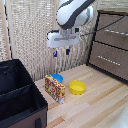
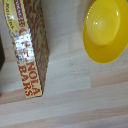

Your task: Move your gripper towards the bottom drawer handle. Grasp the handle gently with your gripper. Apply gentle outward force to slide the bottom drawer open.

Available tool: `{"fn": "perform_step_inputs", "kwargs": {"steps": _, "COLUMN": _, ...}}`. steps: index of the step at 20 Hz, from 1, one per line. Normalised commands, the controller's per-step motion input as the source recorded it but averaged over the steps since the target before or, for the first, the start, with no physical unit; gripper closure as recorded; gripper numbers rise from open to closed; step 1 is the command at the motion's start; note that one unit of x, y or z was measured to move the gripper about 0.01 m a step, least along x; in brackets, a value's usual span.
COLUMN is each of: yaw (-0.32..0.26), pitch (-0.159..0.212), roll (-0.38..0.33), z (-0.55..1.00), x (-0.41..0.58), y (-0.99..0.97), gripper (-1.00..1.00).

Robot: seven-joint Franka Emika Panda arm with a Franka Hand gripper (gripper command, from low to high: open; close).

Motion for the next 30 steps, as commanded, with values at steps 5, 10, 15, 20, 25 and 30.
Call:
{"fn": "perform_step_inputs", "kwargs": {"steps": 5, "yaw": 0.154, "pitch": 0.000, "roll": -0.374, "z": -0.06, "x": -0.008, "y": -0.02, "gripper": -1.00}}
{"fn": "perform_step_inputs", "kwargs": {"steps": 10, "yaw": 0.142, "pitch": 0.000, "roll": -0.375, "z": -0.04, "x": 0.000, "y": -0.02, "gripper": -1.00}}
{"fn": "perform_step_inputs", "kwargs": {"steps": 15, "yaw": 0.135, "pitch": 0.000, "roll": -0.375, "z": -0.02, "x": 0.000, "y": -0.05, "gripper": -1.00}}
{"fn": "perform_step_inputs", "kwargs": {"steps": 20, "yaw": 0.129, "pitch": 0.000, "roll": -0.375, "z": -0.02, "x": 0.000, "y": -0.05, "gripper": -1.00}}
{"fn": "perform_step_inputs", "kwargs": {"steps": 25, "yaw": 0.119, "pitch": 0.000, "roll": -0.375, "z": -0.03, "x": 0.000, "y": -0.07, "gripper": -1.00}}
{"fn": "perform_step_inputs", "kwargs": {"steps": 30, "yaw": 0.123, "pitch": 0.000, "roll": -0.375, "z": -0.03, "x": 0.000, "y": -0.07, "gripper": -1.00}}
